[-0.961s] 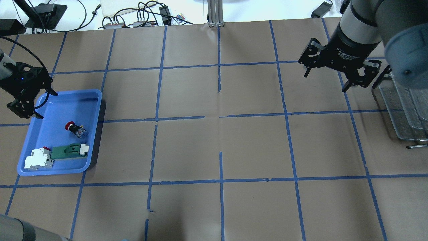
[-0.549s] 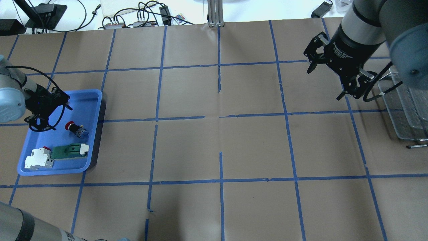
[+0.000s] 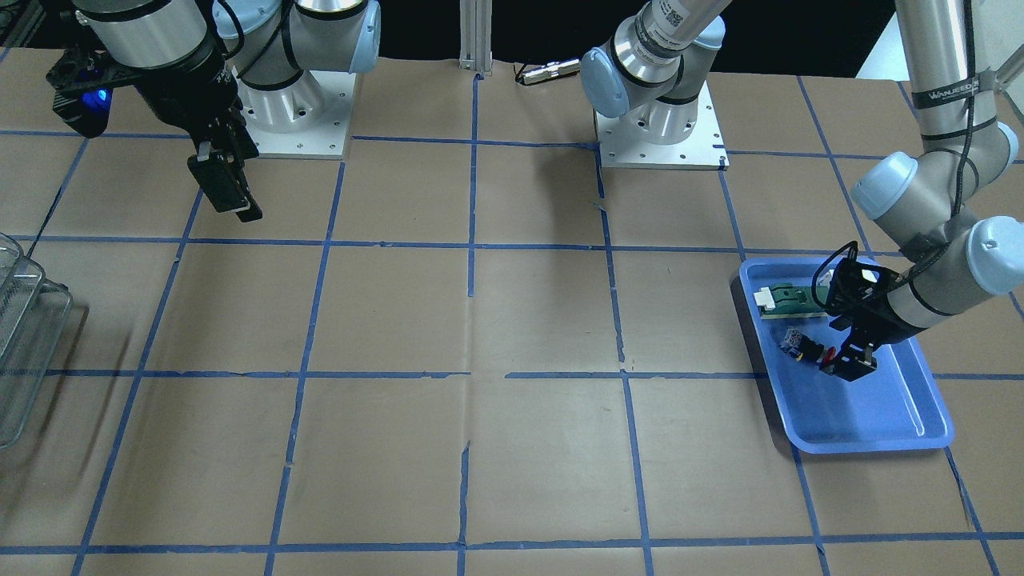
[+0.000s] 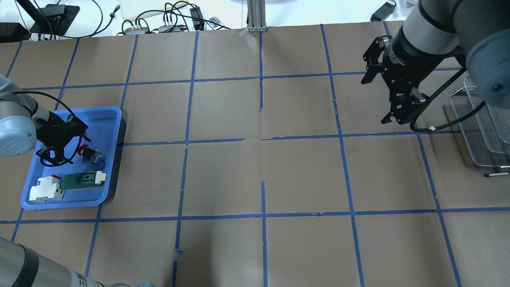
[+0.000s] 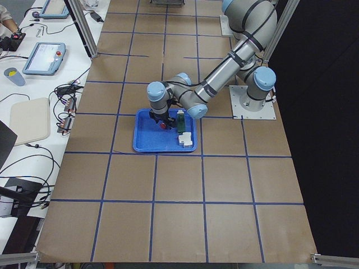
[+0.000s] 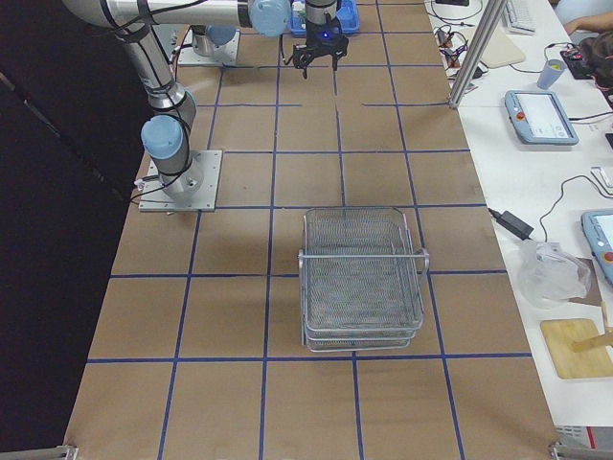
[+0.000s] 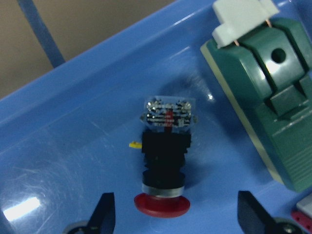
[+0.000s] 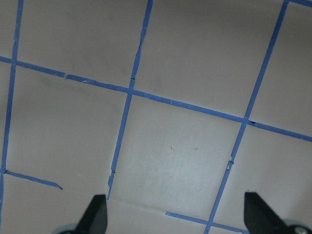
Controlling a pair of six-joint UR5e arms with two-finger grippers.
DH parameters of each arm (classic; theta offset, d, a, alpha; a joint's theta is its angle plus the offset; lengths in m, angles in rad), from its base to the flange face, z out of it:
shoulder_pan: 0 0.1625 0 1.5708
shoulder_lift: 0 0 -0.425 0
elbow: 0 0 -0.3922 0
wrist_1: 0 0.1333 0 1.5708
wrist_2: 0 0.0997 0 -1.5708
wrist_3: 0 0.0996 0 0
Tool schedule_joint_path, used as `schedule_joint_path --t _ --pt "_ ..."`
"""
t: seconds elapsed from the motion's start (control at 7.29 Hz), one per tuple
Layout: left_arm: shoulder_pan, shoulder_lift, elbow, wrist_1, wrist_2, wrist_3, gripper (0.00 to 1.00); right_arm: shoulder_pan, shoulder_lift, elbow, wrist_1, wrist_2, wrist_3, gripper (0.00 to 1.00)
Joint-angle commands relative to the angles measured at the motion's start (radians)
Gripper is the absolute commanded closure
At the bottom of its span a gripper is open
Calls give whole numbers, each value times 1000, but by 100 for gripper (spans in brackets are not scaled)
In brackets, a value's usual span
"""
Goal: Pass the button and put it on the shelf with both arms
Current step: 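Lower the left gripper and grasp the red button by its cap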
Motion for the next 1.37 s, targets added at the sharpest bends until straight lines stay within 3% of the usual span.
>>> schedule_joint_path --t 0.0,0.27,0.69,0.82,0.96,1.24 --pt "1 -14 2 0 -2 -8 13 0 -1 1 0 2 22 0" --pt "1 -18 2 2 -2 -8 13 0 -1 0 -1 4 22 0" --pt "1 -17 10 3 -2 -5 65 0 0 -2 -1 4 22 0" --pt "1 -17 12 6 -2 -5 87 0 0 -3 -1 4 22 0" --pt "1 -18 12 58 -4 -8 99 0 0 -3 -1 4 22 0" --pt "-7 -6 12 57 -7 -16 100 0 0 -3 -3 4 21 0"
